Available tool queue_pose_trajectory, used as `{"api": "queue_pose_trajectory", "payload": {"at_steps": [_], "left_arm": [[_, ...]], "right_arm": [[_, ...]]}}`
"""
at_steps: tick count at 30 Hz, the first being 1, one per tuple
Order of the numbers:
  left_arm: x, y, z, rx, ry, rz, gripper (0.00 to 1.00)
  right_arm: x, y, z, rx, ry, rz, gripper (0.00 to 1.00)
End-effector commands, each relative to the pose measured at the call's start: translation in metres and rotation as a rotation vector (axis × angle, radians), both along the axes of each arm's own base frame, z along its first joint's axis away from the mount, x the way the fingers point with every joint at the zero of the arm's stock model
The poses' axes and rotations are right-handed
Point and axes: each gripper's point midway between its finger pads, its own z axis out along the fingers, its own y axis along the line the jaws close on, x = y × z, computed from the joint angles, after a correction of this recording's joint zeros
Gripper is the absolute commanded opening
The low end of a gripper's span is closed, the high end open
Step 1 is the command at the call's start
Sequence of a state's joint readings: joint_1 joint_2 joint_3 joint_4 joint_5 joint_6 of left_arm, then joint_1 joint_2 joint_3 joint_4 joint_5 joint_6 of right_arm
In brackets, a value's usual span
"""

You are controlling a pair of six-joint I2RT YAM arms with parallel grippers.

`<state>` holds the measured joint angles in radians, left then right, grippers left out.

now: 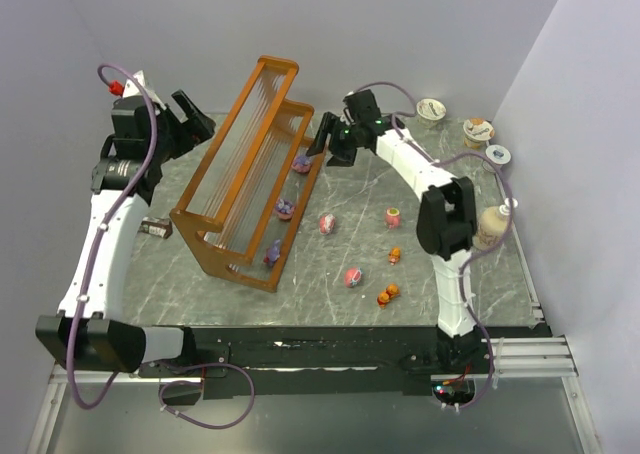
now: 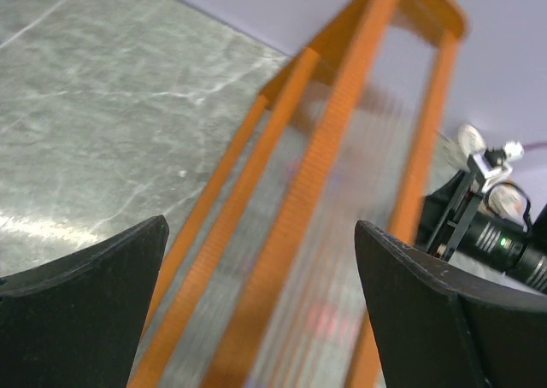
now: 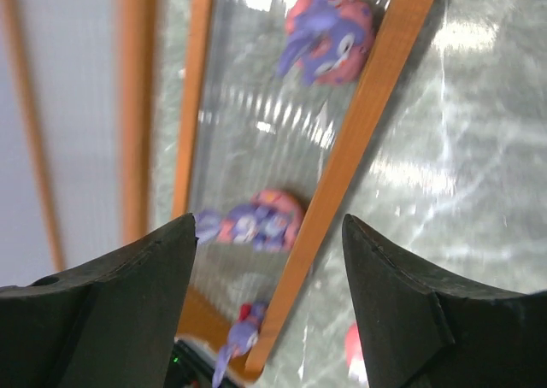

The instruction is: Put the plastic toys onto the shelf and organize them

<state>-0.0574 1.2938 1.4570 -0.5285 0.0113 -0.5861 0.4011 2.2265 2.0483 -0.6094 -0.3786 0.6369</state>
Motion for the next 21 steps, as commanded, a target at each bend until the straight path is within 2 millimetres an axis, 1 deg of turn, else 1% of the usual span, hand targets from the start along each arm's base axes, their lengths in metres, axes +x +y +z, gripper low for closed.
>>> {"api": "queue_pose_trajectory", "payload": {"at_steps": [1,2,3,5,6,7,8,9,10,11,12,13,14,15,16,17,18,19,20,21], "left_arm": [[-0.025,-0.025,0.067,0.012,-0.202,-0.182,0.96],[-0.029,-0.031,0.073,0.028,-0.229,-0.227,0.96],[-0.041,-0.047,0.084,0.016,-0.269,-0.330,0.96],[-0.053,-0.067,0.097,0.029,-0.323,-0.420,0.96],[-0.060,-0.077,0.107,0.033,-0.353,-0.459,0.96],[-0.063,-0.084,0.112,0.045,-0.366,-0.469,0.96],[-0.073,-0.108,0.113,0.064,-0.370,-0.523,0.96],[-0.073,-0.119,0.120,0.074,-0.381,-0.534,0.96],[-0.079,-0.139,0.121,0.078,-0.377,-0.559,0.96],[-0.080,-0.148,0.121,0.073,-0.370,-0.573,0.96],[-0.076,-0.160,0.119,0.065,-0.350,-0.589,0.96],[-0.076,-0.171,0.116,0.058,-0.340,-0.613,0.96],[-0.082,-0.190,0.112,0.045,-0.328,-0.660,0.96],[-0.077,-0.202,0.105,0.049,-0.310,-0.673,0.97],[-0.086,-0.222,0.100,0.051,-0.303,-0.714,0.96],[-0.077,-0.232,0.086,0.085,-0.274,-0.697,0.96],[-0.077,-0.240,0.081,0.102,-0.261,-0.698,0.97],[-0.085,-0.256,0.073,0.120,-0.243,-0.727,0.97],[-0.077,-0.267,0.061,0.147,-0.213,-0.717,0.98],[-0.075,-0.274,0.052,0.166,-0.190,-0.714,0.99]], "right_arm": [[-0.017,-0.029,0.072,0.023,-0.107,-0.045,0.76],[-0.020,-0.034,0.074,0.024,-0.103,-0.054,0.76],[-0.029,-0.042,0.079,0.024,-0.103,-0.064,0.76],[-0.041,-0.051,0.082,0.015,-0.090,-0.072,0.76],[-0.048,-0.057,0.077,0.002,-0.073,-0.076,0.76],[-0.055,-0.065,0.089,0.005,-0.090,-0.086,0.75],[-0.061,-0.070,0.089,-0.003,-0.086,-0.087,0.75],[-0.071,-0.077,0.092,-0.009,-0.086,-0.094,0.75],[-0.074,-0.084,0.092,-0.018,-0.086,-0.107,0.75],[-0.080,-0.089,0.092,-0.025,-0.081,-0.109,0.75],[-0.090,-0.095,0.093,-0.029,-0.076,-0.120,0.74],[-0.095,-0.101,0.092,-0.037,-0.074,-0.128,0.73],[-0.102,-0.111,0.082,-0.056,-0.041,-0.147,0.72],[-0.110,-0.117,0.089,-0.055,-0.054,-0.161,0.72],[-0.114,-0.122,0.088,-0.061,-0.051,-0.173,0.72],[-0.119,-0.134,0.078,-0.078,-0.029,-0.203,0.71],[-0.127,-0.141,0.083,-0.082,-0.033,-0.221,0.70],[-0.130,-0.148,0.081,-0.090,-0.023,-0.247,0.70],[-0.134,-0.162,0.074,-0.105,-0.003,-0.287,0.70],[-0.141,-0.170,0.077,-0.112,-0.004,-0.305,0.70]]}}
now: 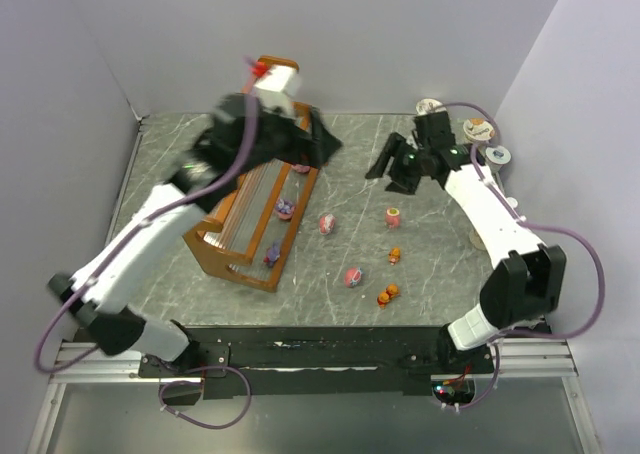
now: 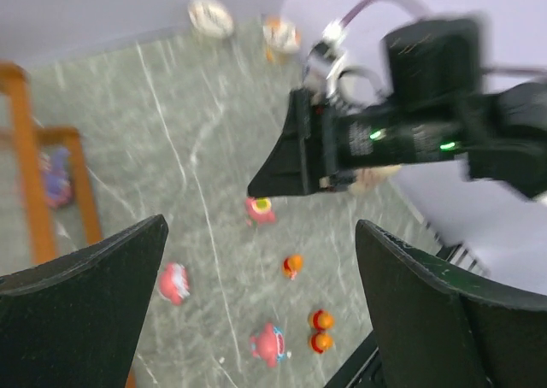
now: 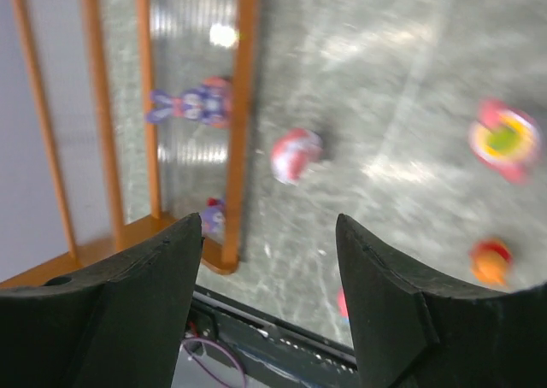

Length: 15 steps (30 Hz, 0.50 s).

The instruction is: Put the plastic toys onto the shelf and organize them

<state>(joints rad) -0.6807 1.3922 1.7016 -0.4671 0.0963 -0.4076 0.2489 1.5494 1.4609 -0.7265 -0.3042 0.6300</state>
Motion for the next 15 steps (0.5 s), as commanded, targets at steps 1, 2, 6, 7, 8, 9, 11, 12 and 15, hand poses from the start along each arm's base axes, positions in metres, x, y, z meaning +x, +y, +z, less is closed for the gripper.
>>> {"api": "queue_pose_trajectory", "payload": {"at_steps": [1,2,6,7,8,9,11,12,15], "left_arm": [[0.006,-0.038,-0.043,0.149,0.053,0.041,0.99],[0.014,-0.047,-0.061,0.189,0.078,0.065,0.99],[0.020,-0.065,-0.116,0.299,0.189,0.093,0.95],[0.019,-0.068,-0.126,0.311,0.217,0.107,0.94],[0.022,-0.070,-0.150,0.363,0.262,0.123,0.94],[0.024,-0.069,-0.161,0.385,0.282,0.145,0.93],[0.027,-0.068,-0.193,0.447,0.341,0.180,0.91],[0.027,-0.069,-0.201,0.463,0.352,0.184,0.90],[0.033,-0.067,-0.228,0.513,0.367,0.224,0.86]], "right_arm": [[-0.022,-0.046,0.007,-0.055,0.001,-0.126,0.70],[-0.027,-0.054,0.003,-0.065,0.016,-0.144,0.70],[-0.039,-0.082,0.005,-0.074,0.006,-0.197,0.71],[-0.041,-0.086,0.004,-0.078,0.010,-0.196,0.71],[-0.044,-0.088,0.001,-0.076,0.018,-0.198,0.71],[-0.044,-0.094,0.001,-0.073,0.021,-0.211,0.71],[-0.047,-0.096,-0.003,-0.065,0.032,-0.198,0.70],[-0.047,-0.097,-0.004,-0.060,0.035,-0.198,0.70],[-0.046,-0.095,-0.006,-0.043,0.040,-0.186,0.70]]}}
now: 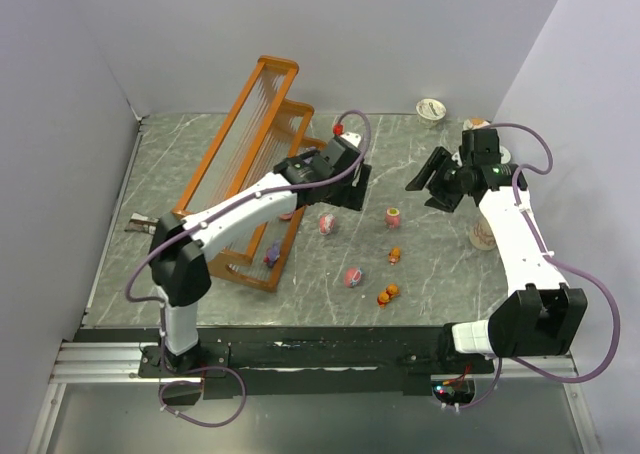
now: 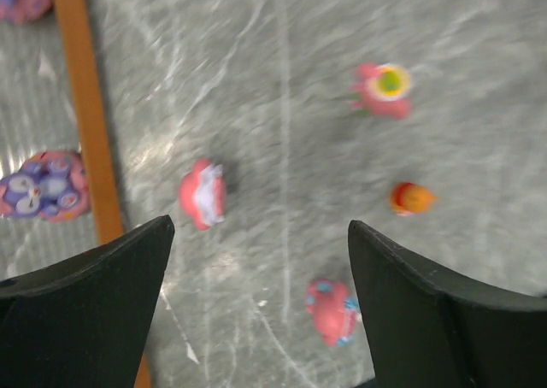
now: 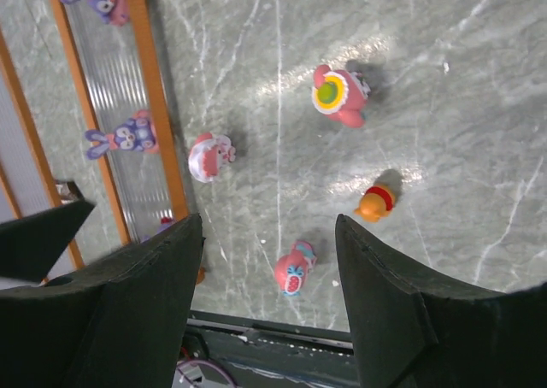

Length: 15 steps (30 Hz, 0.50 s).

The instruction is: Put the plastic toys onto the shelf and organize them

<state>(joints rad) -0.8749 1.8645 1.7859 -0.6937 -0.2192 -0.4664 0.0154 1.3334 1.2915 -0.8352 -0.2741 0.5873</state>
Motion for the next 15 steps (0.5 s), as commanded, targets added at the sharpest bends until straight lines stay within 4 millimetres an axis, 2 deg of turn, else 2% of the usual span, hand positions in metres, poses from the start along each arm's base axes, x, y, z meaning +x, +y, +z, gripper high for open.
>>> {"api": "queue_pose_trajectory", "payload": {"at_steps": [1,2,4,5,7,8,10,11,15], "left_arm": [[0.010,0.009,-0.012,0.060,-0.019,0.099,0.86],[0.011,0.009,-0.023,0.081,-0.010,0.104,0.85],[0.014,0.010,-0.032,0.102,-0.007,0.109,0.83],[0.014,0.011,-0.044,0.125,0.004,0.108,0.83],[0.016,0.011,-0.055,0.138,0.006,0.103,0.84],[0.013,0.012,-0.070,0.166,0.023,0.097,0.84],[0.013,0.015,-0.082,0.195,0.038,0.098,0.84],[0.012,0.019,-0.095,0.220,0.049,0.104,0.84],[0.013,0.020,-0.113,0.241,0.058,0.105,0.81]], "right_arm": [[-0.005,0.003,-0.001,0.019,-0.002,0.038,0.70],[-0.005,0.005,-0.001,0.030,-0.001,0.046,0.69],[-0.005,0.007,-0.003,0.038,0.004,0.051,0.69],[-0.004,0.003,-0.004,0.042,0.005,0.040,0.69],[-0.003,0.000,-0.005,0.049,0.008,0.033,0.69],[-0.003,0.000,-0.006,0.051,0.011,0.034,0.69],[-0.003,0.001,-0.006,0.057,0.012,0.038,0.69],[-0.003,0.001,-0.007,0.057,0.015,0.040,0.69],[-0.003,0.003,-0.008,0.068,0.018,0.044,0.68]]}}
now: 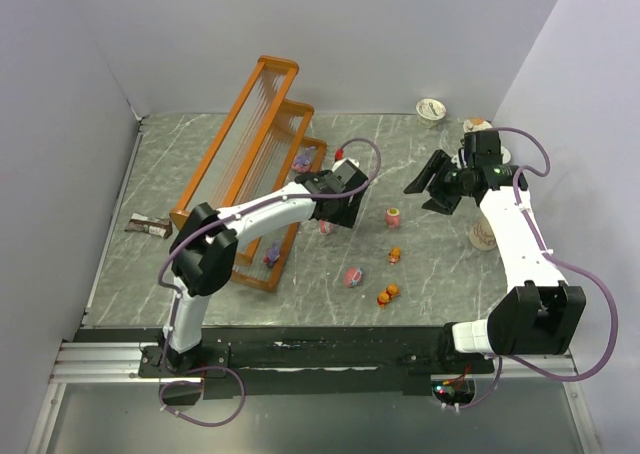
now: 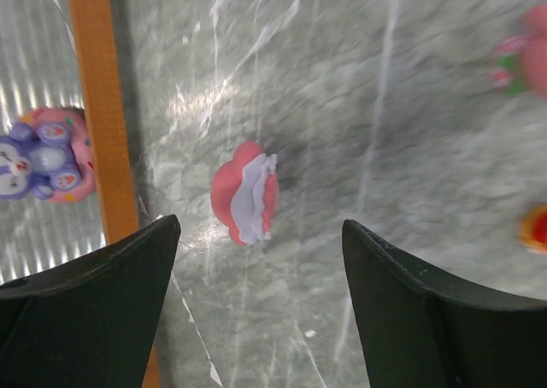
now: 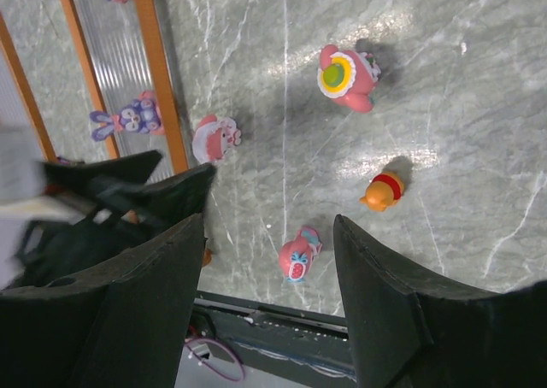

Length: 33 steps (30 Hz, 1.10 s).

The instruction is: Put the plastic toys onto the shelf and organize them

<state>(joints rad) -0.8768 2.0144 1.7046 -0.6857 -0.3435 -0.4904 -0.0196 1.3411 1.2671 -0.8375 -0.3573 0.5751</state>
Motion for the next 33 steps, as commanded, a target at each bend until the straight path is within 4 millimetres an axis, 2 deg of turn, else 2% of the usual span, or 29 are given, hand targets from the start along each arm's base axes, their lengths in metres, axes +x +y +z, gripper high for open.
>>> {"api": "queue_pose_trajectory", "payload": {"at_steps": [1,4,8,13,22,29,33], "left_arm": [[0.004,-0.002,-0.019,0.023,-0.014,0.007,0.81],[0.005,-0.005,-0.027,0.016,-0.010,-0.002,0.80],[0.006,-0.001,-0.041,0.019,0.012,0.015,0.73],[0.010,0.003,-0.046,0.008,0.018,0.028,0.65],[0.011,0.007,-0.048,0.019,0.017,0.027,0.40],[0.011,0.010,-0.034,0.033,0.010,0.032,0.08],[0.008,0.013,-0.011,0.035,0.003,0.013,0.01]], "right_arm": [[0.003,0.002,-0.001,0.014,-0.014,0.022,0.68],[0.003,0.003,-0.002,0.018,-0.008,0.025,0.68],[0.003,0.004,-0.004,0.024,-0.004,0.027,0.68],[0.003,0.005,-0.007,0.029,0.004,0.025,0.67],[0.003,0.004,-0.009,0.029,0.006,0.023,0.67],[0.004,0.005,-0.009,0.036,0.009,0.025,0.66],[0.004,0.005,-0.008,0.036,0.006,0.025,0.66]]}}
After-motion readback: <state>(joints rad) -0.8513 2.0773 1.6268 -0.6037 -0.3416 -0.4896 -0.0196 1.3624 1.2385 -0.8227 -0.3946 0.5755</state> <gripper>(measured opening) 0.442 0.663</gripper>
